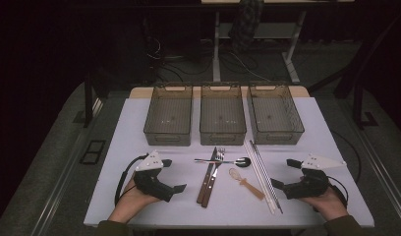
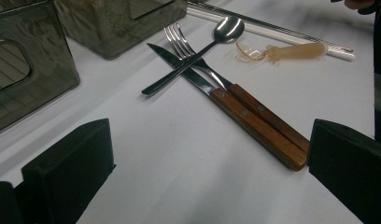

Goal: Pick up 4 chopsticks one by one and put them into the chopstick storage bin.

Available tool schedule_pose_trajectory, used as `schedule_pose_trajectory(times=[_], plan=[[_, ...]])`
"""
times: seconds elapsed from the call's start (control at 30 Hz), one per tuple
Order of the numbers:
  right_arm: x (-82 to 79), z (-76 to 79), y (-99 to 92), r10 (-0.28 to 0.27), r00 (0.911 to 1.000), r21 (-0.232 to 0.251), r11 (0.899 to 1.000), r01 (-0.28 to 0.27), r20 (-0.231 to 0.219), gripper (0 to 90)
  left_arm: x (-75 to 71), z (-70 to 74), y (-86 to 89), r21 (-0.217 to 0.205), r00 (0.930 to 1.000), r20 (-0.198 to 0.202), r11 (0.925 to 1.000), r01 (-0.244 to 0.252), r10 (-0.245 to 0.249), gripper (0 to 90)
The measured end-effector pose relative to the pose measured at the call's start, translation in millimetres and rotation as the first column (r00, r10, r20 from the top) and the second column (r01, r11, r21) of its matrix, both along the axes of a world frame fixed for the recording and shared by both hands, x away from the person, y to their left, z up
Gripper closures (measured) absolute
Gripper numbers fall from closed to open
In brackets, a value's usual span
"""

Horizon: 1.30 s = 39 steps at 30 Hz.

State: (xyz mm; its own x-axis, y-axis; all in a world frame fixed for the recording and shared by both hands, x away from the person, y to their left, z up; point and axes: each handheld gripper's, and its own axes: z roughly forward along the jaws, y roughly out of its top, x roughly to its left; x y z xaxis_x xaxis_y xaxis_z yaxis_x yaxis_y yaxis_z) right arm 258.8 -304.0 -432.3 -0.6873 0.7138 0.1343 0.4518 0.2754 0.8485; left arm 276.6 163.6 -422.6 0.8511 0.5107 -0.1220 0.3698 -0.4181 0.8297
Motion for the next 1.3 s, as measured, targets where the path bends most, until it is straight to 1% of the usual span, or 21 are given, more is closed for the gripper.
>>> schedule_pose_trajectory(times=[0.07, 0.2, 0.37, 0.4, 0.47, 0.5, 0.53, 0.63, 0.67, 0.73, 0.77, 0.8, 0.87, 0.9, 0.97, 1.07, 1.1, 1.17, 1.27, 1.3], plan=[[-0.8, 0.1, 0.2, 0.002, 1.0, -0.001, 1.0, -0.002, -0.001, 2.9, -1.4, -0.5, -1.1, 0.006, 1.0, 0.002, 1.0, 0.001, -0.001, 0.0], [-2.2, 0.2, -0.4, 0.002, 1.0, 0.002, 1.0, -0.002, -0.003, 2.9, -2.0, -2.0, -2.2, 0.0, 1.0, -0.003, 1.0, 0.002, -0.002, 0.0], [-3.1, 0.5, -3.0, -0.012, 0.9999, 0.01, 1.0, 0.012, -0.004, 2.9, -1.1, -2.4, -2.9, 0.001, 1.0, -0.007, 1.0, 0.003, -0.003, 0.0], [-3.2, 0.3, -3.6, -0.009, 0.9998, 0.01, 1.0, 0.01, -0.017, 2.9, -1.2, -2.2, -2.7, -0.002, 1.0, -0.006, 1.0, 0.0, 0.0, 0.0], [-3.2, 0.6, -3.7, -0.003, 0.9992, -0.007, 1.0, 0.003, -0.041, 2.9, -1.4, -2.3, -2.5, -0.004, 1.0, -0.006, 1.0, -0.001, 0.001, 0.0], [-3.2, 0.6, -3.7, -0.003, 0.9992, -0.007, 1.0, 0.003, -0.041, 2.9, -1.7, -2.3, -2.2, -0.005, 1.0, -0.007, 1.0, 0.0, 0.0, 0.0], [-4.2, 2.1, -3.1, 0.004, 0.9986, -0.023, 1.0, -0.005, -0.052, 6.5, -2.0, -2.6, -1.8, -0.006, 1.0, -0.008, 1.0, 0.005, -0.005, 0.0], [-4.7, 4.9, -1.3, -0.001, 0.9974, -0.032, 0.999, -0.002, -0.073, 7.3, -4.0, -3.9, -1.0, -0.008, 0.9999, -0.009, 0.9999, 0.009, -0.009, 0.0], [-5.0, 5.8, -0.5, -0.003, 0.9971, -0.033, 0.999, 0.0, -0.077, 13.8, -4.5, -4.1, -0.7, -0.005, 0.9999, -0.009, 0.9999, 0.01, -0.01, 0.0], [-5.0, 6.7, 0.5, 0.0, 0.9969, -0.036, 0.999, -0.003, -0.079, 15.1, -4.6, -3.6, -0.4, -0.011, 0.9999, -0.008, 0.9999, 0.008, -0.008, 0.0], [-4.6, 6.8, 1.3, 0.003, 0.9958, -0.039, 0.999, -0.006, -0.091, 18.2, -4.6, -3.6, -0.4, -0.011, 0.9999, -0.008, 0.9999, 0.008, -0.008, 0.0], [-4.6, 7.0, 1.5, 0.01, 0.9951, -0.045, 0.999, -0.014, -0.098, 23.1, -4.9, -3.3, -0.4, -0.013, 1.0, -0.005, 0.9999, 0.008, -0.008, 0.0], [-4.6, 6.7, 1.7, 0.01, 0.9952, -0.049, 0.999, -0.015, -0.098, 23.7, -4.8, -3.3, 0.1, -0.017, 0.9999, -0.006, 0.9998, 0.011, -0.011, 0.0], [-4.0, 5.9, 2.3, 0.01, 0.9929, -0.054, 0.998, -0.016, -0.119, 29.7, -4.2, -3.6, 0.2, -0.014, 0.9999, -0.01, 0.9999, 0.01, -0.01, 0.0], [-4.9, 5.2, 2.4, 0.011, 0.9917, -0.061, 0.998, -0.019, -0.128, 34.4, -4.7, -4.0, -0.1, -0.013, 0.9999, -0.01, 0.9999, 0.01, -0.01, 0.0], [-5.8, 4.3, 3.8, 0.027, 0.9892, -0.065, 0.997, -0.037, -0.144, 43.0, -6.7, -5.6, 0.5, -0.014, 0.9998, -0.013, 0.9998, 0.014, -0.014, 0.8], [-6.1, 4.1, 4.7, 0.035, 0.9891, -0.066, 0.997, -0.045, -0.143, 45.5, -6.6, -6.3, 0.1, -0.005, 0.9997, -0.018, 0.9998, 0.017, -0.017, 0.8], [-6.6, 3.6, 6.4, 0.046, 0.9877, -0.086, 0.995, -0.059, -0.15, 52.2, -5.6, -6.7, -1.8, 0.004, 0.9998, -0.016, 0.9999, 0.015, -0.015, 0.8], [-7.3, 2.8, 7.5, 0.073, 0.9845, -0.084, 0.993, -0.087, -0.16, 63.7, -6.4, -7.4, -3.1, 0.01, 0.9997, -0.017, 0.9998, 0.016, -0.016, 0.8], [-7.8, 2.4, 8.5, 0.084, 0.983, -0.087, 0.991, -0.099, -0.163, 66.2, -6.8, -7.9, -3.6, 0.009, 0.9997, -0.019, 0.9999, 0.015, -0.015, 0.8]])
